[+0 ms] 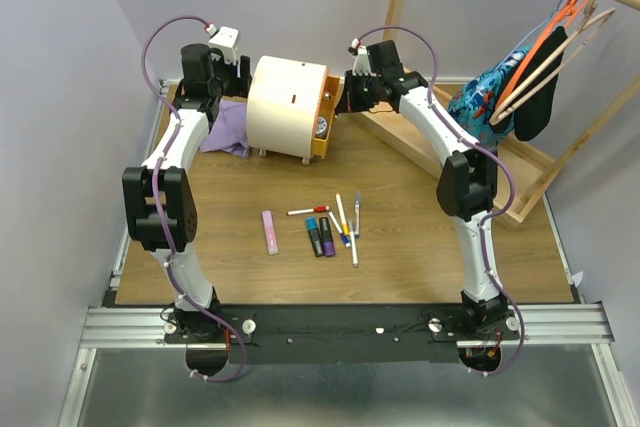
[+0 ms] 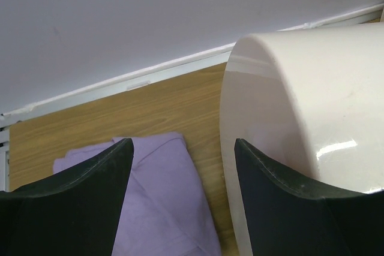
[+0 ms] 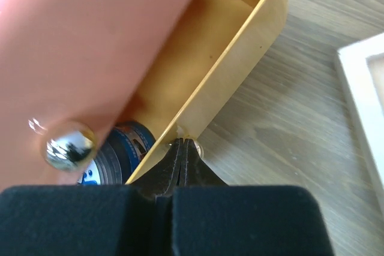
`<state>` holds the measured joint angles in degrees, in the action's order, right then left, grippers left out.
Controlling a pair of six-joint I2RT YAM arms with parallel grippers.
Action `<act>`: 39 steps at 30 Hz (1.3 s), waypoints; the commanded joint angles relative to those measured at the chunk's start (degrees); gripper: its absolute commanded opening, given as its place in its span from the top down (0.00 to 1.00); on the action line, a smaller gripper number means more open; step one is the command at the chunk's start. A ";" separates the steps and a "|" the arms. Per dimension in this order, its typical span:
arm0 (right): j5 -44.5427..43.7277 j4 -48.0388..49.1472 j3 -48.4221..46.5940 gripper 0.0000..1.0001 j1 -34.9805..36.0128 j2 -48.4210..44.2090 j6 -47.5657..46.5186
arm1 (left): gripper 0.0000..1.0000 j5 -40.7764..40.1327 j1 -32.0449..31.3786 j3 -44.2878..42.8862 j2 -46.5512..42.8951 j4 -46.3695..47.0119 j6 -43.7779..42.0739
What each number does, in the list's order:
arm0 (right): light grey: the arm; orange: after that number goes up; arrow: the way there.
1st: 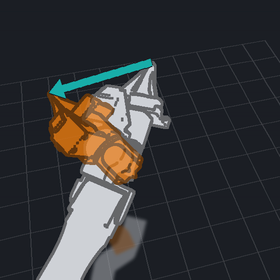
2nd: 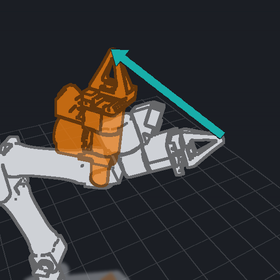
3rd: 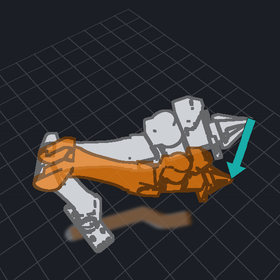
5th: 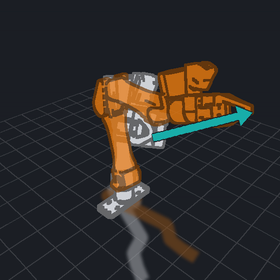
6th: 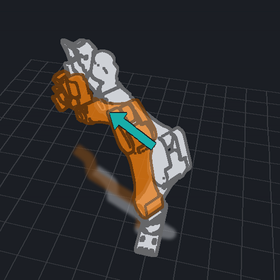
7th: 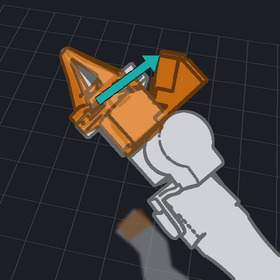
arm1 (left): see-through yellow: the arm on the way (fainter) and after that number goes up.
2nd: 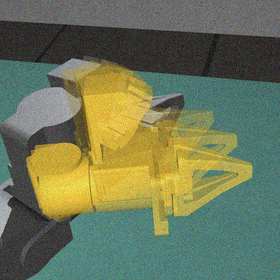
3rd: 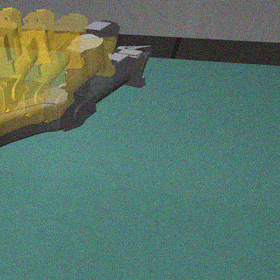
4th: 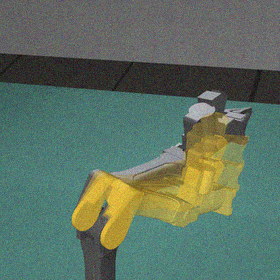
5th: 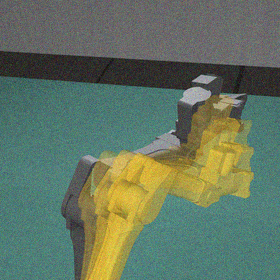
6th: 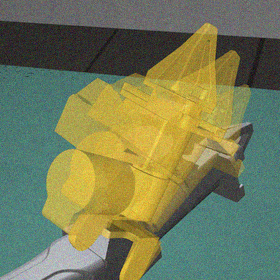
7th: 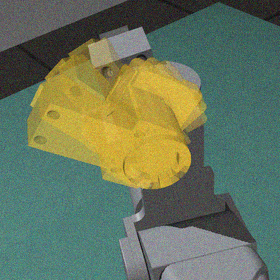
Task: Sort the stationery into containers
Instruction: Close the drawer in the storage box.
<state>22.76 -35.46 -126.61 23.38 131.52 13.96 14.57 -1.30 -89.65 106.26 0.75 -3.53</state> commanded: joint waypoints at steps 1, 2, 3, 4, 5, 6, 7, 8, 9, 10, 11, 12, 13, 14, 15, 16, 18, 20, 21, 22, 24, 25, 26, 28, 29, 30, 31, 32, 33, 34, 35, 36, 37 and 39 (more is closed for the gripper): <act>4.13 1.45 -2.24 0.99 3.60 2.24 2.56 | 0.23 2.31 -1.51 0.61 0.00 -0.23 0.72; 4.22 1.54 -2.07 0.99 3.87 2.25 2.74 | 0.23 2.13 -1.51 0.61 0.00 -0.23 0.63; 4.48 1.54 -1.89 0.99 4.13 2.25 3.00 | 0.23 2.13 -1.51 0.61 0.00 -0.31 0.63; 4.57 1.71 -1.80 1.00 4.31 2.25 3.27 | 0.23 2.13 -1.51 0.61 -0.08 -0.31 0.28; 4.57 1.71 -1.63 1.00 4.40 2.25 3.44 | 0.23 1.87 -1.51 0.79 -0.09 -0.23 0.28; 4.66 1.80 -1.63 0.99 4.66 2.25 3.53 | 0.23 1.78 -1.51 0.79 -0.17 -0.31 0.28; 4.57 1.89 -1.71 1.00 4.66 2.33 3.88 | 0.23 1.69 -1.51 1.05 -0.17 -0.31 0.10; 4.74 2.06 -1.71 1.00 4.75 2.25 4.15 | 0.23 1.61 -1.51 1.14 -0.35 -0.31 0.28; 4.92 2.50 -1.63 1.00 4.92 2.33 4.41 | 0.23 1.60 -1.51 1.23 -0.35 -0.31 0.19; 5.18 2.76 -1.71 1.00 5.10 2.33 4.85 | 0.23 1.52 -1.51 1.49 -0.35 -0.31 0.19; 5.19 2.85 -1.89 0.99 5.19 2.51 4.94 | 0.23 1.69 -1.51 1.58 -0.26 -0.31 0.36; 5.10 2.94 -2.06 1.00 5.36 2.60 4.94 | 0.23 1.61 -1.51 1.58 -0.35 -0.31 0.37; 4.92 2.86 -2.41 0.99 5.45 2.68 4.85 | 0.23 1.43 -1.51 1.75 -0.35 -0.31 0.45; 4.92 2.86 -2.42 0.99 5.54 2.60 4.85 | 0.23 1.25 -1.51 1.76 -0.35 -0.40 0.45; 4.75 2.51 -2.42 1.00 5.63 2.42 4.68 | 0.23 0.64 -1.51 1.58 -0.35 -0.49 0.37; 4.22 2.16 -1.98 0.99 5.54 2.16 4.16 | 0.23 0.20 -1.51 1.49 -0.35 -0.66 0.28; 3.34 0.93 -1.02 1.00 5.54 0.76 3.01 | 0.22 -1.11 -1.43 1.23 -0.26 -0.67 -0.07; 2.11 -0.04 1.26 0.99 5.45 -0.39 1.26 | 0.21 -4.01 -1.34 0.53 -0.09 -2.77 -0.16; 1.67 -1.09 2.23 0.99 5.45 -1.87 0.64 | 0.21 -4.72 -1.25 0.18 0.26 -4.34 -0.51; 0.63 -1.62 3.46 0.98 5.28 -2.67 -0.24 | 0.21 -5.59 -0.99 -0.09 0.27 -5.14 -0.77; -0.17 -2.50 7.50 0.95 4.93 -4.51 -0.94 | 0.20 -6.39 -0.20 0.08 -0.17 -5.76 -1.04; -1.31 -2.85 8.73 0.89 4.84 -6.09 -1.38 | 0.20 -6.83 0.07 0.43 -0.52 -5.94 -1.39; -2.10 -3.12 9.79 0.85 4.75 -6.89 -2.17 | 0.20 -7.44 0.42 1.13 -0.79 -6.03 -1.65; -3.33 -3.30 12.87 0.73 4.66 -9.25 -3.23 | 0.20 -8.50 0.86 1.84 -2.10 -6.29 -1.74; -3.86 -3.21 13.92 0.70 4.75 -10.05 -3.41 | 0.20 -9.46 2.25 2.63 -2.72 -6.20 -1.66; -4.39 -2.95 14.71 0.66 4.66 -10.93 -3.32 | 0.19 -9.99 2.53 2.98 -3.85 -6.38 -1.66; -5.18 -2.60 16.64 0.62 4.66 -11.81 -3.41 | 0.19 -10.43 3.40 3.42 -4.47 -6.47 -1.66; -5.62 -2.25 17.53 0.60 4.75 -13.56 -3.50 | 0.18 -10.70 3.76 4.21 -5.18 -6.38 -1.66; -6.15 -1.55 18.32 0.59 4.75 -14.27 -3.50 | 0.18 -10.96 4.11 4.74 -6.49 -6.29 -1.48; -6.50 -1.37 19.63 0.57 4.66 -14.89 -3.32 | 0.18 -11.31 4.46 5.09 -7.11 -6.12 -1.48; -6.24 -1.10 19.99 0.57 4.66 -15.94 -3.32 | 0.18 -11.58 4.99 5.97 -7.64 -6.12 -1.22; -5.63 -0.93 20.17 0.56 4.66 -16.30 -3.32 | 0.18 -11.84 5.25 6.32 -8.78 -5.85 -1.04; -4.15 -0.84 20.17 0.56 4.66 -16.56 -3.23 | 0.18 -11.76 5.43 6.59 -9.40 -5.68 -0.69; -2.12 -0.23 19.73 0.55 4.57 -17.35 -2.27 | 0.18 -11.32 5.78 7.38 -11.32 -4.80 0.27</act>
<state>19.03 -37.47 -107.07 28.01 117.40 11.66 5.10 3.29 -83.81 101.08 -5.82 -4.64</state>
